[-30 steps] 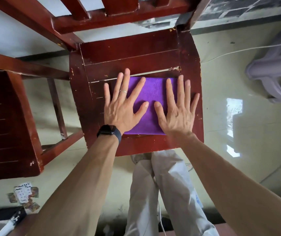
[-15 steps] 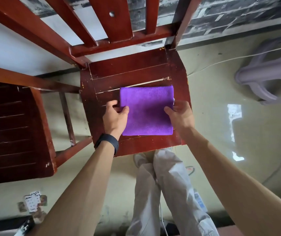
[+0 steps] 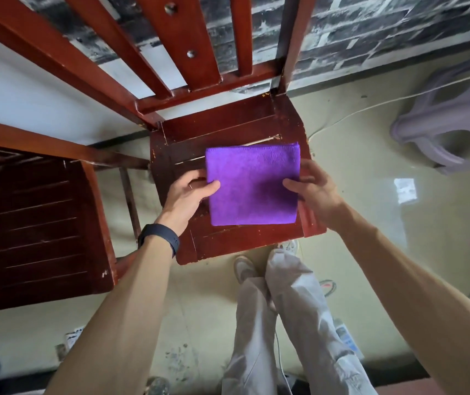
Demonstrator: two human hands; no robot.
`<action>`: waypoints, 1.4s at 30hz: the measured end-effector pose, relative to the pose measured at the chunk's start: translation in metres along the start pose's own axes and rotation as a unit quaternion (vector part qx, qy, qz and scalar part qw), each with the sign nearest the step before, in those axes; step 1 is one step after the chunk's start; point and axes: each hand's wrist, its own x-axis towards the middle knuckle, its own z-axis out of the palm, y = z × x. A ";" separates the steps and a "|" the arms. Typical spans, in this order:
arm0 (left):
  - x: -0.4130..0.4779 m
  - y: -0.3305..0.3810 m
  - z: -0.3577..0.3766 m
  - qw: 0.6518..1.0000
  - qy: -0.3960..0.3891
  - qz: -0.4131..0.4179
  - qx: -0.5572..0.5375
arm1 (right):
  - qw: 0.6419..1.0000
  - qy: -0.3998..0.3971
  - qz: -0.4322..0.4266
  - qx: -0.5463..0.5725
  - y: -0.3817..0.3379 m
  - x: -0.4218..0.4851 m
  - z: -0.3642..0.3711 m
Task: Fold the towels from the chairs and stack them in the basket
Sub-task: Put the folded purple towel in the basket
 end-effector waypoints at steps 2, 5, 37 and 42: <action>-0.025 0.018 0.001 0.999 -0.037 0.012 -0.006 | 0.999 -0.029 -0.009 0.012 -0.020 -0.028 -0.013; -0.069 0.052 0.009 0.997 -0.072 0.028 -0.031 | 0.999 -0.044 -0.014 0.025 -0.057 -0.081 -0.035; -0.512 0.293 0.602 0.792 -0.504 0.246 0.241 | 0.819 0.394 -0.268 0.318 -0.106 -0.586 -0.520; -0.537 0.260 0.717 0.782 -0.523 0.208 0.268 | 0.793 0.435 -0.236 0.357 -0.069 -0.603 -0.612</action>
